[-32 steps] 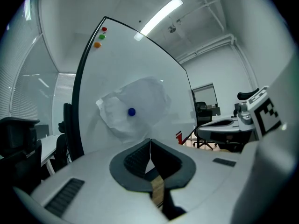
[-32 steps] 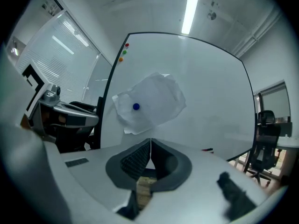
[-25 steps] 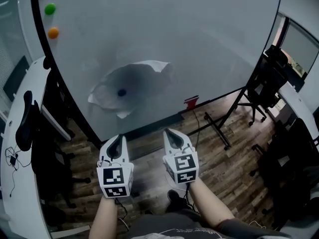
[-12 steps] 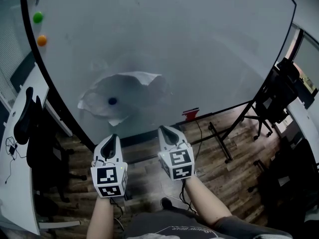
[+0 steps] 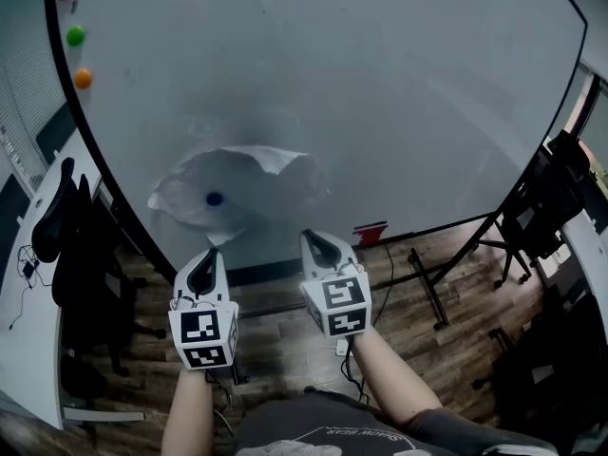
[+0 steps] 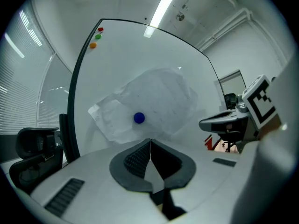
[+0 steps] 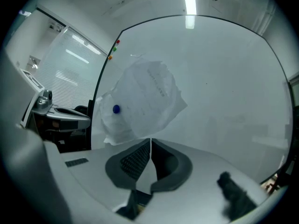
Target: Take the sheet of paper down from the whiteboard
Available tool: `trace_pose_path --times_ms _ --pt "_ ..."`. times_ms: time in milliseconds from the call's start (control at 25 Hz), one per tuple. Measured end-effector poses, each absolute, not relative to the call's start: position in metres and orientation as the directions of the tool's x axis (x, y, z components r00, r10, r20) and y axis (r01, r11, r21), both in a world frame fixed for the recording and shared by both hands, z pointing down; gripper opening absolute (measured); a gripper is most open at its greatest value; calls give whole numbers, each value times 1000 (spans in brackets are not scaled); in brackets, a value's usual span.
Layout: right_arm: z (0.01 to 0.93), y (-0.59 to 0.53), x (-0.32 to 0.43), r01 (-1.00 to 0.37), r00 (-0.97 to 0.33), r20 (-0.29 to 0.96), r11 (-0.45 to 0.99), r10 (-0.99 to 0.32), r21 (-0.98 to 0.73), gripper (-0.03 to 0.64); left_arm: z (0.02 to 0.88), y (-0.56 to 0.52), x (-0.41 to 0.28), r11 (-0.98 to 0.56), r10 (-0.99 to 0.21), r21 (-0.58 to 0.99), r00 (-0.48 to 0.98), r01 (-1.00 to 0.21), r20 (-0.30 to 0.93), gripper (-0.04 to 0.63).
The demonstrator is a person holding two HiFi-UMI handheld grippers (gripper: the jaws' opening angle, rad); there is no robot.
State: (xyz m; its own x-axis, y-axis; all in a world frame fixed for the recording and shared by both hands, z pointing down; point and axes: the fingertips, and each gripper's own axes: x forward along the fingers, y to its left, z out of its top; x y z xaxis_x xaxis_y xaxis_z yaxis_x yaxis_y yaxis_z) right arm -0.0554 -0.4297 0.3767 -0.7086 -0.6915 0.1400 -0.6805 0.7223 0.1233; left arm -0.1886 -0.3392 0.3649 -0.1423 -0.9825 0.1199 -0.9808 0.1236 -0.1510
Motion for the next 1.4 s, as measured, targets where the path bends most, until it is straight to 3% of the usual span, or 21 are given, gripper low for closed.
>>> trace_pose_path --times_ms 560,680,720,1160,1280,1400 --pt "343 -457 -50 -722 -684 47 685 -728 104 28 362 -351 -198 167 -976 -168 -187 -972 114 14" --pt "339 -459 -54 -717 -690 38 690 -723 103 115 360 -352 -201 177 -974 -168 -196 -970 109 14" --pt "339 -461 -55 -717 -690 37 690 -723 100 117 359 -353 -202 178 -974 -168 -198 -970 107 14" --pt "331 -470 -63 -727 -683 24 683 -730 74 114 363 -354 -201 181 -971 -177 -204 -968 121 14" --pt "331 -472 -62 -733 -677 26 676 -736 74 52 364 -353 -202 184 -970 -180 -208 -966 124 14" --pt "333 -469 -63 -727 -679 28 678 -733 111 37 363 -351 -204 187 -970 -186 -212 -965 122 14"
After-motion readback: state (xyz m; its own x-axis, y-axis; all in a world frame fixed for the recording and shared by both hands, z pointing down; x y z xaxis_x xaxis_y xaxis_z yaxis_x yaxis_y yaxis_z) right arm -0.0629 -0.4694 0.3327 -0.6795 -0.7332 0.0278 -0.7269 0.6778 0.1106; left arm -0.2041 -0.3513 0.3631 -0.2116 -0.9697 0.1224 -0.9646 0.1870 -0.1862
